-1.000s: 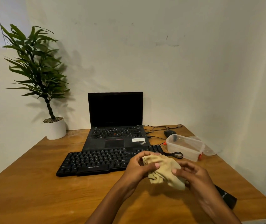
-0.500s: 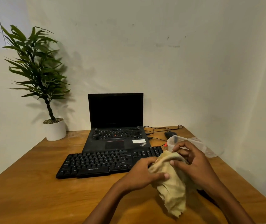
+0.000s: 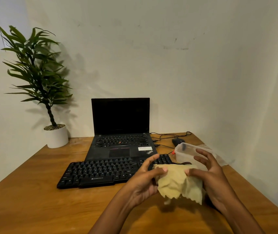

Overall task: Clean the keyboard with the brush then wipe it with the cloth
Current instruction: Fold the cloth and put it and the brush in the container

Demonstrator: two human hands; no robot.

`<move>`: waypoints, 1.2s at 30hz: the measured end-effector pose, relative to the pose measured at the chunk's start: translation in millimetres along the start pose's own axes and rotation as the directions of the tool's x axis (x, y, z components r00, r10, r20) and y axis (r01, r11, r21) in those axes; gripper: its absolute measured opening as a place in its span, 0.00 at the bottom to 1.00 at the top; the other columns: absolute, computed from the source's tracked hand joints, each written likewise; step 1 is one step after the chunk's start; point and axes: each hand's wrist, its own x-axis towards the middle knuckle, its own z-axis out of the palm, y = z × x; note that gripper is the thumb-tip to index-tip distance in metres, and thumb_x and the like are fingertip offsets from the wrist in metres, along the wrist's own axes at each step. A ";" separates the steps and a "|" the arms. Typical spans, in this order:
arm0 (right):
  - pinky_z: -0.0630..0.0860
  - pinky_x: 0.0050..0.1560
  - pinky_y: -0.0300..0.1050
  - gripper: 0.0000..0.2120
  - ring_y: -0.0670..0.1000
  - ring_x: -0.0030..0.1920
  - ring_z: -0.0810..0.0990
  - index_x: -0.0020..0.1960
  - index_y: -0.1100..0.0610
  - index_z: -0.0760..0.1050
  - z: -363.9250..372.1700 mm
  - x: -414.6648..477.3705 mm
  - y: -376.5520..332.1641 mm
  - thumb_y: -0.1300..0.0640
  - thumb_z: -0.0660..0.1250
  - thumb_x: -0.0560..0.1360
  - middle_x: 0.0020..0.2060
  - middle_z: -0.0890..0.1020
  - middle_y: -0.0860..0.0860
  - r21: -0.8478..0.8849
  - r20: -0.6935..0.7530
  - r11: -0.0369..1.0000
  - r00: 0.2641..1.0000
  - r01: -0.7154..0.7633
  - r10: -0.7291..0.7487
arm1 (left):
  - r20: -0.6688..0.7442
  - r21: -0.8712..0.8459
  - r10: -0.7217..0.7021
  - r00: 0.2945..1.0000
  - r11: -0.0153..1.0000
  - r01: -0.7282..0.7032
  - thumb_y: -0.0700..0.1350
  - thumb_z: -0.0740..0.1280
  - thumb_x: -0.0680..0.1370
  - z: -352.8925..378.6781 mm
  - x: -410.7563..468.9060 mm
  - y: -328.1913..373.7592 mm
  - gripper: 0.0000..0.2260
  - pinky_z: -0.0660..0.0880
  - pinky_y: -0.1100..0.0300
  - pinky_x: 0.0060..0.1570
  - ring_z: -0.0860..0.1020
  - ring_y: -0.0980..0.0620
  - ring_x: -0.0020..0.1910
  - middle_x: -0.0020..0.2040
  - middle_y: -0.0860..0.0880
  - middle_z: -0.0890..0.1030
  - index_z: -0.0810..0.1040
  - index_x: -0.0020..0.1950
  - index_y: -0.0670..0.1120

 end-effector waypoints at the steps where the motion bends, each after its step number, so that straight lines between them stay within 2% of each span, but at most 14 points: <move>1: 0.75 0.39 0.45 0.32 0.47 0.50 0.74 0.63 0.49 0.71 -1.4 -0.9 0.5 0.74 0.70 0.65 0.57 0.73 0.48 -0.066 0.055 0.998 0.999 0.006 -0.003 | 0.015 0.049 -0.009 1.000 0.999 0.008 0.28 0.68 0.71 0.4 -0.6 1.8 0.23 0.82 0.52 0.37 0.82 0.42 0.44 0.55 0.36 0.78 0.74 0.62 0.48; 5: 0.76 0.52 0.48 0.29 0.51 0.57 0.74 0.53 0.49 0.75 -1.9 -5.4 5.7 0.77 0.71 0.61 0.53 0.77 0.46 -0.343 0.177 0.933 0.983 0.106 -0.046 | -0.022 0.431 0.028 0.999 0.902 -0.015 0.27 0.72 0.66 1.3 -1.6 0.8 0.24 0.81 0.50 0.48 0.81 0.45 0.50 0.57 0.45 0.76 0.78 0.55 0.49; 9: 0.71 0.44 0.31 0.18 0.47 0.49 0.75 0.47 0.53 0.78 0.2 -9.0 14.4 0.72 0.71 0.65 0.46 0.77 0.44 -0.604 0.123 0.767 0.977 0.215 -0.176 | -0.055 0.770 0.177 0.983 0.634 -0.071 0.34 0.76 0.65 -2.6 6.4 -7.2 0.22 0.80 0.54 0.50 0.77 0.48 0.55 0.61 0.48 0.73 0.77 0.49 0.58; 12: 0.70 0.38 0.29 0.12 0.42 0.43 0.75 0.49 0.57 0.80 -1.5 -8.8 18.5 0.69 0.71 0.68 0.44 0.79 0.48 -0.658 0.109 0.712 0.967 0.245 -0.231 | -0.030 0.897 0.318 0.948 0.427 -0.115 0.42 0.76 0.68 -6.1 11.8 -10.8 0.16 0.77 0.59 0.53 0.74 0.52 0.56 0.60 0.49 0.73 0.74 0.42 0.59; 14: 0.70 0.33 0.31 0.10 0.42 0.40 0.75 0.48 0.55 0.80 -4.1 -7.3 22.0 0.66 0.70 0.70 0.44 0.80 0.50 -0.655 0.093 0.717 0.968 0.236 -0.234 | -0.004 0.931 0.381 0.925 0.340 -0.136 0.45 0.74 0.71 -9.1 14.4 -10.4 0.12 0.73 0.64 0.53 0.71 0.56 0.54 0.57 0.52 0.70 0.72 0.41 0.59; 15: 0.70 0.32 0.32 0.09 0.43 0.40 0.76 0.47 0.55 0.80 -6.3 -6.1 23.8 0.65 0.70 0.70 0.44 0.80 0.52 -0.640 0.080 0.735 0.971 0.222 -0.223 | 0.006 0.928 0.389 0.921 0.342 -0.151 0.46 0.73 0.72 -11.4 16.5 -9.7 0.11 0.73 0.64 0.52 0.71 0.56 0.53 0.56 0.52 0.70 0.72 0.42 0.58; 16: 0.71 0.30 0.32 0.07 0.44 0.40 0.76 0.47 0.55 0.80 -7.3 -5.6 24.2 0.64 0.69 0.71 0.44 0.80 0.54 -0.610 0.069 0.765 0.976 0.207 -0.209 | 0.004 0.901 0.375 0.927 0.400 -0.166 0.46 0.72 0.73 -14.2 17.8 -8.8 0.08 0.75 0.63 0.50 0.73 0.55 0.52 0.55 0.51 0.72 0.74 0.43 0.56; 19: 0.73 0.30 0.31 0.05 0.47 0.42 0.79 0.46 0.57 0.79 -9.7 -3.8 23.4 0.65 0.67 0.73 0.42 0.81 0.54 -0.473 0.058 0.872 0.992 0.127 -0.113 | -0.026 0.732 0.232 0.972 0.667 -0.139 0.45 0.69 0.76 -18.2 19.7 -4.8 0.06 0.77 0.65 0.37 0.80 0.55 0.43 0.50 0.47 0.80 0.76 0.51 0.46; 22: 0.75 0.31 0.38 0.06 0.52 0.43 0.82 0.49 0.59 0.77 -15.4 2.7 18.8 0.65 0.65 0.74 0.43 0.82 0.55 -0.301 -0.012 0.953 1.000 -0.017 0.014 | -0.113 0.671 0.169 0.979 0.739 -0.050 0.46 0.67 0.77 -13.2 32.2 -1.5 0.08 0.78 0.65 0.35 0.80 0.55 0.40 0.48 0.48 0.80 0.74 0.55 0.46; 25: 0.80 0.38 0.48 0.06 0.55 0.44 0.82 0.51 0.59 0.77 -30.6 27.5 11.1 0.65 0.66 0.74 0.45 0.82 0.56 -0.170 -0.124 0.982 0.990 -0.088 0.067 | -0.166 0.578 0.144 0.976 0.816 -0.022 0.44 0.67 0.77 -0.1 59.4 12.5 0.11 0.80 0.64 0.34 0.80 0.54 0.40 0.48 0.48 0.79 0.72 0.58 0.45; 28: 0.81 0.35 0.46 0.06 0.56 0.42 0.82 0.48 0.61 0.77 -47.5 69.8 -0.8 0.67 0.67 0.72 0.45 0.82 0.59 -0.129 -0.185 0.988 0.981 -0.083 0.059 | -0.163 0.358 0.074 0.984 0.934 -0.011 0.37 0.70 0.74 20.1 98.7 33.1 0.14 0.82 0.58 0.37 0.81 0.51 0.41 0.47 0.46 0.80 0.72 0.57 0.43; 31: 0.79 0.28 0.41 0.07 0.56 0.38 0.80 0.50 0.66 0.76 -61.0 114.6 -7.0 0.69 0.66 0.72 0.45 0.80 0.63 -0.099 -0.253 0.992 0.966 -0.078 0.051 | -0.204 0.300 0.110 0.973 0.953 -0.045 0.33 0.71 0.73 40.2 146.6 41.1 0.13 0.81 0.59 0.36 0.80 0.52 0.40 0.46 0.46 0.79 0.73 0.52 0.45; 34: 0.78 0.25 0.39 0.03 0.57 0.37 0.79 0.44 0.67 0.75 -70.0 147.1 -3.3 0.72 0.64 0.73 0.44 0.78 0.64 -0.115 -0.282 0.989 0.958 -0.092 0.056 | -0.233 0.361 0.171 0.957 0.929 -0.078 0.30 0.70 0.71 54.3 188.9 33.1 0.13 0.79 0.59 0.36 0.78 0.51 0.40 0.44 0.47 0.77 0.73 0.46 0.45; 36: 0.78 0.25 0.39 0.06 0.57 0.37 0.79 0.40 0.65 0.75 -75.6 165.2 5.6 0.73 0.63 0.72 0.44 0.78 0.64 -0.204 -0.302 0.972 0.952 -0.119 0.054 | -0.226 0.423 0.197 0.954 0.902 -0.086 0.26 0.68 0.71 59.4 211.3 22.3 0.14 0.79 0.56 0.38 0.78 0.48 0.42 0.42 0.48 0.76 0.74 0.43 0.45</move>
